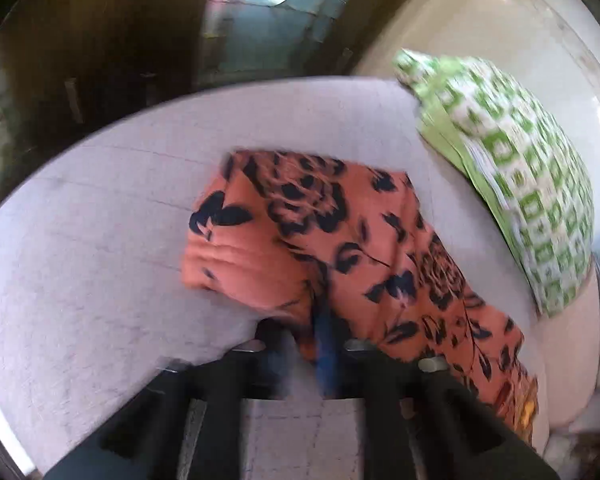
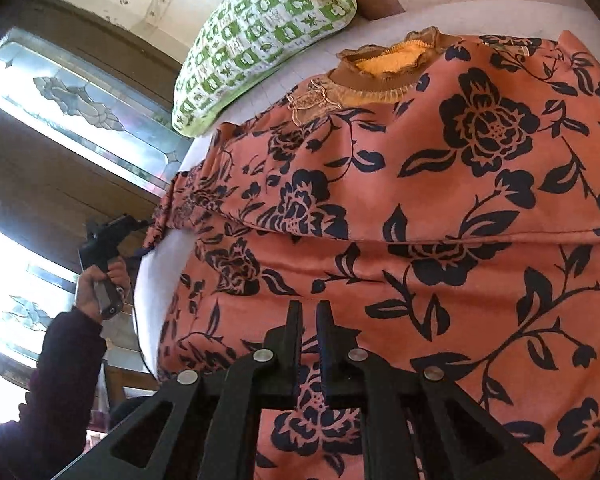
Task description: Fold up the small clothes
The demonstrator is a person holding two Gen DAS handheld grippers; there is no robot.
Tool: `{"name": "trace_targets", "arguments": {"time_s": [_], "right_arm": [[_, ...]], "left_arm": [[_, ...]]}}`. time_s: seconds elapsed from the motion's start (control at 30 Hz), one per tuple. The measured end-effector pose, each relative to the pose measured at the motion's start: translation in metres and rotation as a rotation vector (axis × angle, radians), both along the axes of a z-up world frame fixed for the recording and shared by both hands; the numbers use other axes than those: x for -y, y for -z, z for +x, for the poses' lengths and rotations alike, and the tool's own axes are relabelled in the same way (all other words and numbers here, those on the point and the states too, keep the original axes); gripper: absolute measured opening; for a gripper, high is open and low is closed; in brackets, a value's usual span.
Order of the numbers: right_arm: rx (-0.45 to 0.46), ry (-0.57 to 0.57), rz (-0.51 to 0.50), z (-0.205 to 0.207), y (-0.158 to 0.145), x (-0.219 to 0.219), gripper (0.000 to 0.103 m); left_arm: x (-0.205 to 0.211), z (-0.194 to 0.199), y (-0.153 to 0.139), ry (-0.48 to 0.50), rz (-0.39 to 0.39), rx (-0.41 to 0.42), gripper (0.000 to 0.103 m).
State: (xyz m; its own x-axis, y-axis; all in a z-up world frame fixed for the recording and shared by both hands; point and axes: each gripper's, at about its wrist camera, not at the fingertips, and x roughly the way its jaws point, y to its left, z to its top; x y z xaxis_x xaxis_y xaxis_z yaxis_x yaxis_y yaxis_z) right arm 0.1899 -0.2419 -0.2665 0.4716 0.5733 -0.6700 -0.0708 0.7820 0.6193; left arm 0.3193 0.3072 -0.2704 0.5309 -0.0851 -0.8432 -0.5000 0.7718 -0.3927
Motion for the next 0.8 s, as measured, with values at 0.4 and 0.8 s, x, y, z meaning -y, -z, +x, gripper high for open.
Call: {"name": "trace_targets", "arguments": {"time_s": [0.4, 0.8], "right_arm": [[0.099, 0.108, 0.004, -0.007, -0.021, 0.021, 0.010], [0.129, 0.489, 0.147, -0.029, -0.036, 0.128, 0.010]], "left_arm": [[0.103, -0.015, -0.092, 0.291, -0.014, 0.154, 0.007], [0.402, -0.061, -0.173, 0.937, -0.292, 0.122, 0.035]]}}
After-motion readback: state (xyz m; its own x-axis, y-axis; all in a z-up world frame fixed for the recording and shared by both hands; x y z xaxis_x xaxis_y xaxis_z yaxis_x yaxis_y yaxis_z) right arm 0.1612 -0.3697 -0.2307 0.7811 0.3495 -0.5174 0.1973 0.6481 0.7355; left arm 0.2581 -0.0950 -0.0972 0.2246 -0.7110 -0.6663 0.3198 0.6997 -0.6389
